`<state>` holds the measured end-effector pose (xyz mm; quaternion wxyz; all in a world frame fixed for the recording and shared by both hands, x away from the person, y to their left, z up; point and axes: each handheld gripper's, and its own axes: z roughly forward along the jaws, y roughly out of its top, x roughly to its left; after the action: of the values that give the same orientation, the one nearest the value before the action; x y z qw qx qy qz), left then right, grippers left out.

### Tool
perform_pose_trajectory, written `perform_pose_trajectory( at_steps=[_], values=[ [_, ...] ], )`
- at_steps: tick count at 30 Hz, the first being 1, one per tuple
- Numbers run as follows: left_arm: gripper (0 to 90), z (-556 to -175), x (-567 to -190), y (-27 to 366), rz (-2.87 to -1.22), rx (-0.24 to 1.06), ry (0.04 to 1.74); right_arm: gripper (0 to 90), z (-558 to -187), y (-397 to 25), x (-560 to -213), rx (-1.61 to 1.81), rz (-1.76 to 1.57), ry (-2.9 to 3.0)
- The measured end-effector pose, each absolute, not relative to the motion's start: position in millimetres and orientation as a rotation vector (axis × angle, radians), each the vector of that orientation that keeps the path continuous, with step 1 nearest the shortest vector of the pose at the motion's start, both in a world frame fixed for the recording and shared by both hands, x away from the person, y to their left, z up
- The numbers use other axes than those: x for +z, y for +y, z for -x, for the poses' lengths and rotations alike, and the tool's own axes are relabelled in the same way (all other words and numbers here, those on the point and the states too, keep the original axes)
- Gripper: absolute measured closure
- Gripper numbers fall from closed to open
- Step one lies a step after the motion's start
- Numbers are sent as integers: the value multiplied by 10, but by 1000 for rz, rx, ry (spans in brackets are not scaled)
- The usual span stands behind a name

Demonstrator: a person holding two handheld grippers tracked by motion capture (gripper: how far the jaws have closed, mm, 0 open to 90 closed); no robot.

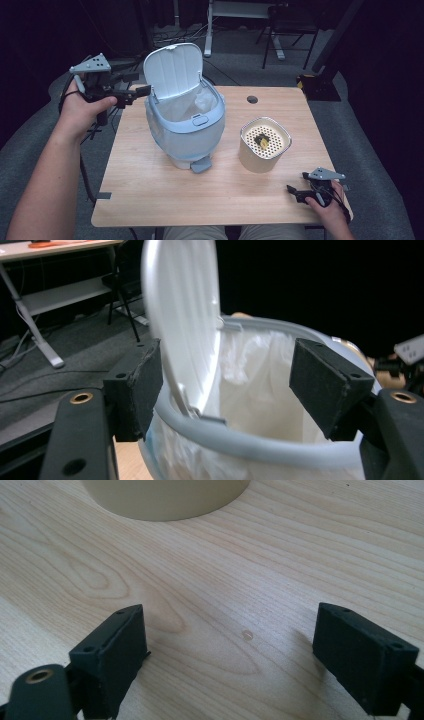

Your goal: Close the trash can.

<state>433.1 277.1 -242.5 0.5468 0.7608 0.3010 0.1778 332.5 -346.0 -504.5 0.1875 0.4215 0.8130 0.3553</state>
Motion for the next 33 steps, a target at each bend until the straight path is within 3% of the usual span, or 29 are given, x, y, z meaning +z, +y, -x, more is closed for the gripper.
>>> perform_pose_trajectory(
  at_steps=[11,15,18,24,33],
  values=[
    [296,-4645,-2409,2621,-1800,408,733,141,-3326,-3459,-5044,999,-1186,2289],
    [334,-4677,-2380,2535,-1783,377,693,141,-3329,-3456,-5044,999,-1187,2289],
    [301,-4663,-2376,2490,-1786,370,681,141,-3330,-3456,-5043,999,-1187,2290],
    [387,-4561,-2378,2502,-1788,295,622,141,-3332,-3455,-5043,996,-1184,2291],
    [313,-4291,-2439,2273,-1881,255,516,141,-3336,-3452,-5044,998,-1185,2291]
  ],
)
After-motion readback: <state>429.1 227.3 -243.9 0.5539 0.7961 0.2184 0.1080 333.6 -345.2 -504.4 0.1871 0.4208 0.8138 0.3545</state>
